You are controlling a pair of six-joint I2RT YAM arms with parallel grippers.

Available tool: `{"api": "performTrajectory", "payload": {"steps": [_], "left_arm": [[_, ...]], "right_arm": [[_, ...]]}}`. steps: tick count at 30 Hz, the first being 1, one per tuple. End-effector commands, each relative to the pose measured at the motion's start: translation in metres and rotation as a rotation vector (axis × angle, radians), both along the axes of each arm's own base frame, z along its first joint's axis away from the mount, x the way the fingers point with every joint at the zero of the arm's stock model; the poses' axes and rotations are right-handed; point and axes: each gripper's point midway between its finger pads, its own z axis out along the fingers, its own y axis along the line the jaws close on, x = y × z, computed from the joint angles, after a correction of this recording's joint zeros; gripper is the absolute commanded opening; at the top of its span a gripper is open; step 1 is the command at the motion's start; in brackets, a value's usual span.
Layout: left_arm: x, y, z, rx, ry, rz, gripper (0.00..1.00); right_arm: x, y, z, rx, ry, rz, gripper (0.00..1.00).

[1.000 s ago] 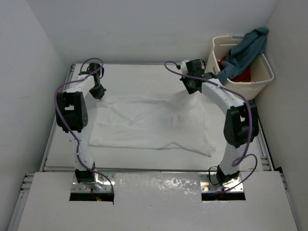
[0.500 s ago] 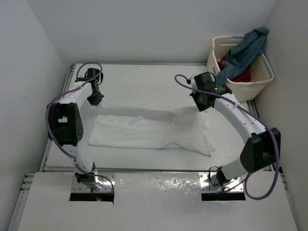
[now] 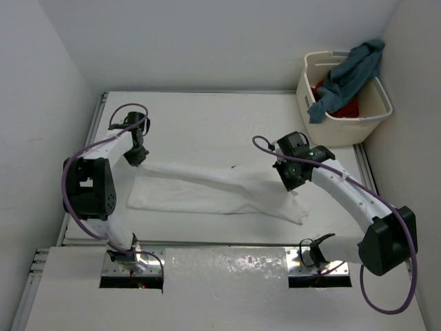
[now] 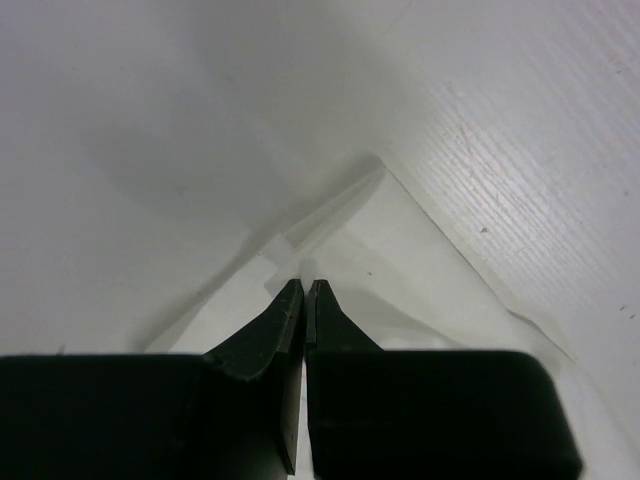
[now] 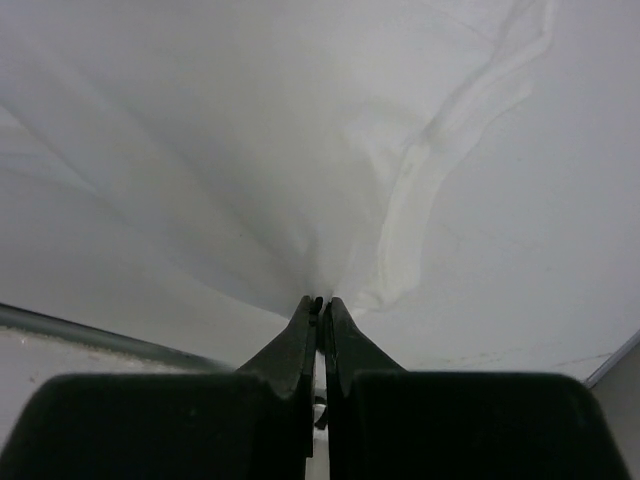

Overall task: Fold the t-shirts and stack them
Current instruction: Fold the other side of the tshirt into a rectangle

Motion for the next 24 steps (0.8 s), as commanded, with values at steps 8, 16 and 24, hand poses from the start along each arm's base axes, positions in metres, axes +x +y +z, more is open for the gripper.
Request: {"api": "performTrajectory", "payload": {"steps": [8, 16, 24], "left_arm": [[-0.021, 0.003, -0.002, 0.05, 0.003, 0.051, 0.0], [-0.063, 0.012, -0.012, 0.098, 0.144, 0.073, 0.74], [-0.045, 0.002, 0.033, 0.038, 0.023, 0.064, 0.84]], "right_arm": [[-0.038, 0.009, -0.033, 0.093, 0.064, -0.019, 0.04], [-0.046, 0.013, -0.05, 0.115, 0.111, -0.02, 0.72], [-0.021, 0.025, -0.02, 0.171, -0.006, -0.002, 0.99]]}}
